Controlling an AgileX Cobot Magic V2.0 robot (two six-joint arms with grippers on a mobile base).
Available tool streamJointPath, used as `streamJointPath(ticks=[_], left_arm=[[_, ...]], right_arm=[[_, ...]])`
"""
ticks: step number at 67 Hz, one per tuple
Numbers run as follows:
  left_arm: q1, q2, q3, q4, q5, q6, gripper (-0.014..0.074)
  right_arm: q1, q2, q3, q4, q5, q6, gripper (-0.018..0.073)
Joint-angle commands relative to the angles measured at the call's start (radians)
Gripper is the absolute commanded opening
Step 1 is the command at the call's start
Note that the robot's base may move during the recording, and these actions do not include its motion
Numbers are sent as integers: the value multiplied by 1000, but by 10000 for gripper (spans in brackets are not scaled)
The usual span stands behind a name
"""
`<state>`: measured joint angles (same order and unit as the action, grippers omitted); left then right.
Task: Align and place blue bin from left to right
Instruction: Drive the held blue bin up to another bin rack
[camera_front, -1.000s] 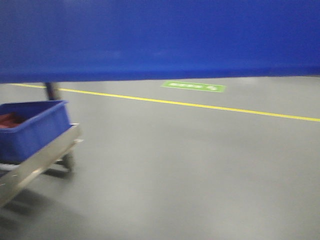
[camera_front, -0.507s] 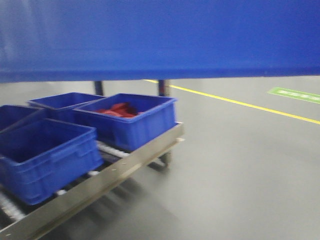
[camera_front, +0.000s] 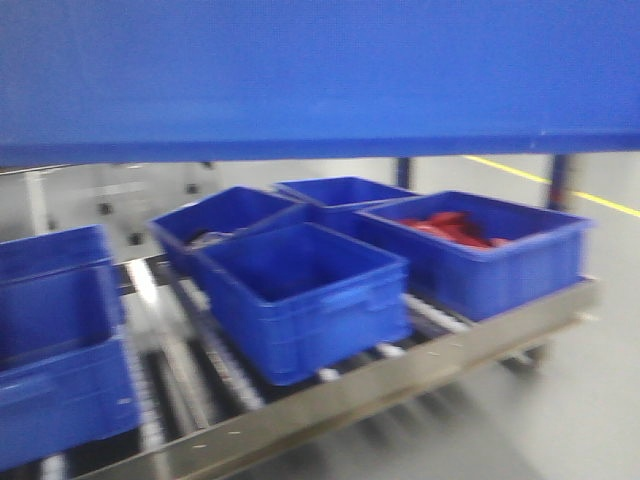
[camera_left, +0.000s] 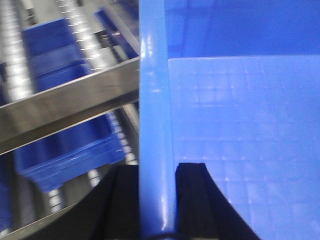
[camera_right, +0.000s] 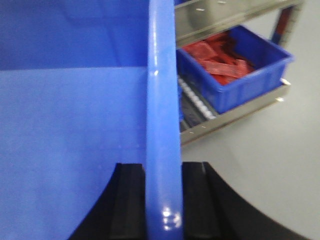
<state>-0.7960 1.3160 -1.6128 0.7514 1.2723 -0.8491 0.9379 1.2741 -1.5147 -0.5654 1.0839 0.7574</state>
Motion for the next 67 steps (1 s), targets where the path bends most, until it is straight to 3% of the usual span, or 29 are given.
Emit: streamJointPath(ticks=[1, 67], left_arm=[[-14, -5, -18, -2, -97, 0, -111], [-14, -5, -18, -2, -97, 0, -111]], right_arm=[[11, -10, -19, 0, -135, -8, -81], [11, -10, -19, 0, -135, -8, -81]])
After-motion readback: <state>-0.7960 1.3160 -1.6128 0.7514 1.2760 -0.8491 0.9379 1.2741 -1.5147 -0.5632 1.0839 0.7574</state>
